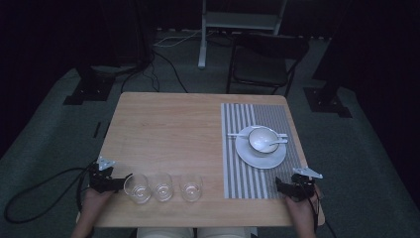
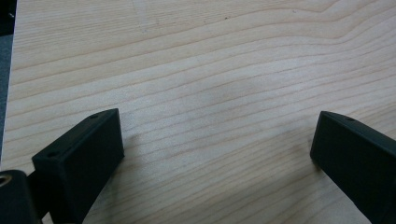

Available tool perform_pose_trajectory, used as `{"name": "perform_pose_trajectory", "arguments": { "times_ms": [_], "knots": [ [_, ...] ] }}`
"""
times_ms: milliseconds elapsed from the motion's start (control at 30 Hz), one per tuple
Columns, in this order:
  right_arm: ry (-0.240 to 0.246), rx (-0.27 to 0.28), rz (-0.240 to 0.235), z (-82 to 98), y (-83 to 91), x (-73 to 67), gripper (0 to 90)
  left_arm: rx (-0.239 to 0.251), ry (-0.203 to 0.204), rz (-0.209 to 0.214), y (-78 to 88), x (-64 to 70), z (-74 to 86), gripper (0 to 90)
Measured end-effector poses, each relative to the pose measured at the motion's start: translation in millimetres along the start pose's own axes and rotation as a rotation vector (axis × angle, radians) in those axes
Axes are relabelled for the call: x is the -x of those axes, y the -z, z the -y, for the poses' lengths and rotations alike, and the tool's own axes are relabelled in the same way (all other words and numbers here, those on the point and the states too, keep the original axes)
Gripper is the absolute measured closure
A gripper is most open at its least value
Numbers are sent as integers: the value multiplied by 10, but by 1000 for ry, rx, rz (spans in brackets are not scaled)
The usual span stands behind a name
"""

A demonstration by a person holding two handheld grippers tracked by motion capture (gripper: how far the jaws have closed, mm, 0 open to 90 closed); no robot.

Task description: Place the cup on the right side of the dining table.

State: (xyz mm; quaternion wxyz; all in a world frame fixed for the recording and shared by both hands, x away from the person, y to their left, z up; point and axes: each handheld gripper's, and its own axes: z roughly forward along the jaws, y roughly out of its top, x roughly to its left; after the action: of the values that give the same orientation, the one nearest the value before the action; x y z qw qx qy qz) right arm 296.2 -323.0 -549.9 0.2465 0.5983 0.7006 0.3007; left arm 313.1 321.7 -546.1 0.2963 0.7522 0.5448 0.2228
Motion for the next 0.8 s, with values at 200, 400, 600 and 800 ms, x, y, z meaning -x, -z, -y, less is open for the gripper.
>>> {"name": "perform_pose_trajectory", "arguments": {
  "times_ms": [200, 400, 600, 800],
  "knots": [
    [4, -9, -4, -10, 0, 6, 112, 0, -3, 2, 1, -2, 0, 31],
    [3, -12, -5, -14, 1, 5, 113, 0, -2, 2, 1, -2, 0, 31],
    [8, -34, -4, -28, 19, 2, 115, 0, -3, 2, 1, -2, 0, 31],
    [13, -59, -13, -23, 61, 8, 127, 0, -4, 4, 0, -3, 0, 31]
  ]
}}
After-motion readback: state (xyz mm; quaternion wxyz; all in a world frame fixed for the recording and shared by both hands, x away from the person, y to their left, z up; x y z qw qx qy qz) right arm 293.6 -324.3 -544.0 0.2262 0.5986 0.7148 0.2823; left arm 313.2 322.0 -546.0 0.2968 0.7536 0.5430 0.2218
